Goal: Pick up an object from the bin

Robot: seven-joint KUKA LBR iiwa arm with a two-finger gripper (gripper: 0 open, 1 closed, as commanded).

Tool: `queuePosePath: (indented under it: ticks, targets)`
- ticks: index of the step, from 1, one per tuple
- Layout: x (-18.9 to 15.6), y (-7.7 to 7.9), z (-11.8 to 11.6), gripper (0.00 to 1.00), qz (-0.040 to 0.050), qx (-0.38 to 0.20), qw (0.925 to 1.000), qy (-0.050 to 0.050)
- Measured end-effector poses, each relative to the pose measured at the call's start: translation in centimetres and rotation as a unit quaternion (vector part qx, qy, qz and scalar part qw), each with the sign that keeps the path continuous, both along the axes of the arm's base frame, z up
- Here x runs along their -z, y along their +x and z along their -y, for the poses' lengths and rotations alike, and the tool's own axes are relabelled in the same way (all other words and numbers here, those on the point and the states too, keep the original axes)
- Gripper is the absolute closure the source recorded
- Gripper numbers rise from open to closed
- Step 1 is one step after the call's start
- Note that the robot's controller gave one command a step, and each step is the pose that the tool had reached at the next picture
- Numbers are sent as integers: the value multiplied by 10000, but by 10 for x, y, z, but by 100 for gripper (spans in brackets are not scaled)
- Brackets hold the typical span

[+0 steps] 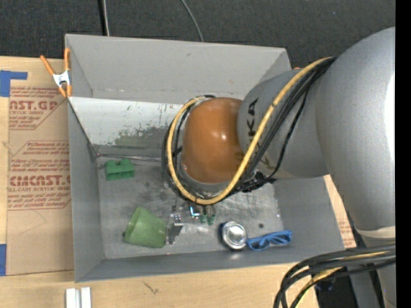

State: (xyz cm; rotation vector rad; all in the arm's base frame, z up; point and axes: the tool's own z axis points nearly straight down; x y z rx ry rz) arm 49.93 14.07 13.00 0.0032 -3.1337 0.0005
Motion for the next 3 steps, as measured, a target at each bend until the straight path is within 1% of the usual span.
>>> queuePosePath:
  ticks: [1, 2, 3]
  targets:
    - [42, -18, -21, 0, 86, -1625, 9867, 18]
    - [50, -15, 8, 0, 77, -952, 9954, 14]
    - [58, 18, 18, 0, 36, -2106, 9776, 28]
